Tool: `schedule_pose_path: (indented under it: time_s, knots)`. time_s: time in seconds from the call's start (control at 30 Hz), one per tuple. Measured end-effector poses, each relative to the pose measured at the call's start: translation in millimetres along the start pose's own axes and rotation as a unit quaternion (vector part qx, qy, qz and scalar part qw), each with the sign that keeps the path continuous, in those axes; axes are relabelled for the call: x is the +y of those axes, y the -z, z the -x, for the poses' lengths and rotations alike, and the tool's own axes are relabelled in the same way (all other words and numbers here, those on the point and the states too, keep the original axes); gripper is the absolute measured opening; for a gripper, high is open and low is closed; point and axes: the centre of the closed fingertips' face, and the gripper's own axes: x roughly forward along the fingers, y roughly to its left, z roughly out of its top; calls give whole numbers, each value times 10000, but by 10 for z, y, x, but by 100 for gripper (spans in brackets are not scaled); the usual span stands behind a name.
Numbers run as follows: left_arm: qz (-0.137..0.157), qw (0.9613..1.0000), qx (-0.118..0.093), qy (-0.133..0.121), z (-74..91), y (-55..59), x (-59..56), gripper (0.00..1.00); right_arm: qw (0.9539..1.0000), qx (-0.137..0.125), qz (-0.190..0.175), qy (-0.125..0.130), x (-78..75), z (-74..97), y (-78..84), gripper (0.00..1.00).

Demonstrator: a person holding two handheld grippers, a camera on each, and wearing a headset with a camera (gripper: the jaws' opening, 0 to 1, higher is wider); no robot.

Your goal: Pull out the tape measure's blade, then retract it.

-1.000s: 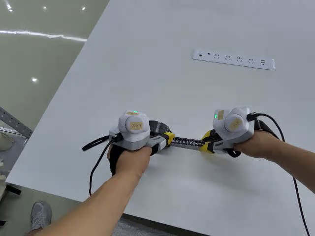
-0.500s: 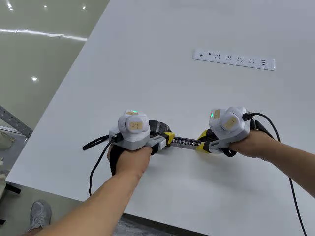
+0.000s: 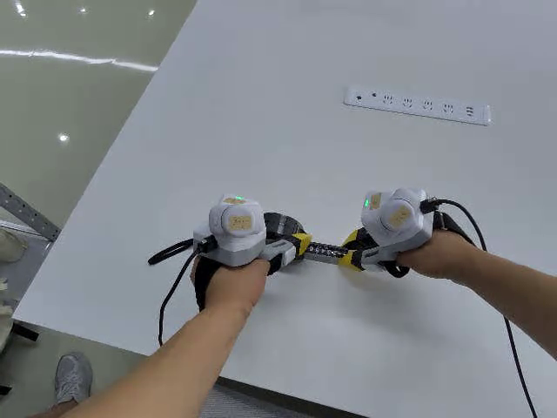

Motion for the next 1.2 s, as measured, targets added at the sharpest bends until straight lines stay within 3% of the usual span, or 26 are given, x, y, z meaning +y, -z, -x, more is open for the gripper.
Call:
schedule_pose_path:
  time_s: [0.73, 1.2]
  knots:
    - [45, 10000, 1, 52, -12, -2, 18, 55, 9998, -181, 61, -25, 52, -238, -311, 11]
    - [68, 10000, -11, 68, -36, 2, 37, 55, 9998, -202, 40, -31, 68, -312, -403, 11]
